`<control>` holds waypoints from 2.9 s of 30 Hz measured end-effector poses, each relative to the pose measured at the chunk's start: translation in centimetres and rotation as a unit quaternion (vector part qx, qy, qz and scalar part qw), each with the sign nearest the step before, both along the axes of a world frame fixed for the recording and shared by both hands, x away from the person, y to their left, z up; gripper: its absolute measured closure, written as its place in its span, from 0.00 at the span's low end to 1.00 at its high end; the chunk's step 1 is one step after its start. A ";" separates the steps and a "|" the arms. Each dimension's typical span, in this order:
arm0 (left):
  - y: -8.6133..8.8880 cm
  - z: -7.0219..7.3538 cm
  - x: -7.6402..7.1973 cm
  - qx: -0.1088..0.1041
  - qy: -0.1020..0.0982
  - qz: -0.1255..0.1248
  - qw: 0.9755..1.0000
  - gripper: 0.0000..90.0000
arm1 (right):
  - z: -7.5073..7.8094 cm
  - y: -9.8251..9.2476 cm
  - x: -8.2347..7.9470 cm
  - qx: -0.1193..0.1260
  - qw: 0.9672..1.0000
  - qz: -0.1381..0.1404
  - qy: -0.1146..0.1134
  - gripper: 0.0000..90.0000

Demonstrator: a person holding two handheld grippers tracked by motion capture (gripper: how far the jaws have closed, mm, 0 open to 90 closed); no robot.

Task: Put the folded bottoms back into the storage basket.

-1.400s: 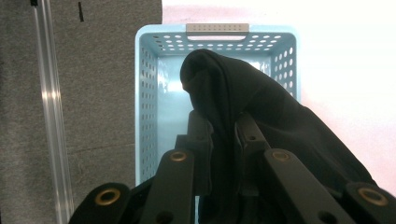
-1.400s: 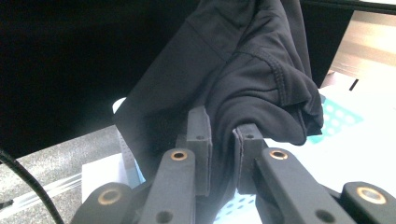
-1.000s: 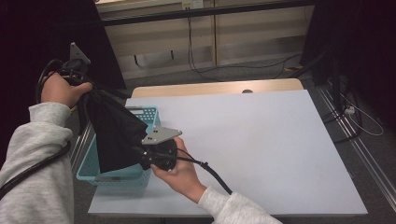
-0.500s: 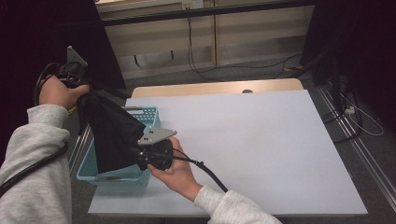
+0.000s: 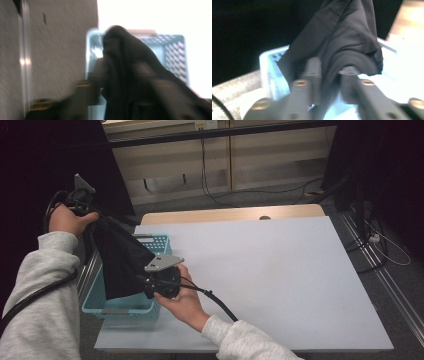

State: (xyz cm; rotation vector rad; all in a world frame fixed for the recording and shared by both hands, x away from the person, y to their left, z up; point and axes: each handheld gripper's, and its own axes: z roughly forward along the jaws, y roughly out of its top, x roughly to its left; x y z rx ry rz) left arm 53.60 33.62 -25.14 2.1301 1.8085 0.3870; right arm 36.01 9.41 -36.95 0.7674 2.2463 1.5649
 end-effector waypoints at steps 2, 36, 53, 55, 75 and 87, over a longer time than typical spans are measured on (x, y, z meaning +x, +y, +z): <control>0.3 -0.9 -0.3 -0.002 0.007 0.000 1.000 0.54 | -0.1 -0.4 -0.2 -0.022 1.000 -0.014 -0.001 0.55; -3.1 -6.7 -4.9 -0.048 -0.023 -0.099 0.994 0.34 | -2.4 -14.8 -1.1 -0.024 0.998 -0.055 0.007 0.25; -3.6 -9.5 -5.4 -0.050 -0.019 -0.131 0.990 0.42 | -5.7 -20.8 -1.5 -0.060 0.994 -0.083 0.038 0.24; -3.7 -9.9 -5.5 -0.052 -0.016 -0.134 0.989 0.49 | -6.0 -21.4 -1.7 -0.062 0.993 -0.091 0.039 0.24; -1.8 -16.1 -6.5 -0.051 0.071 -0.114 0.990 1.00 | -6.7 -25.1 -3.3 -0.051 0.990 -0.126 0.039 0.24; -1.1 -16.0 -6.9 -0.042 0.097 -0.113 0.988 1.00 | -7.0 -25.7 -3.4 -0.055 0.989 -0.130 0.043 0.23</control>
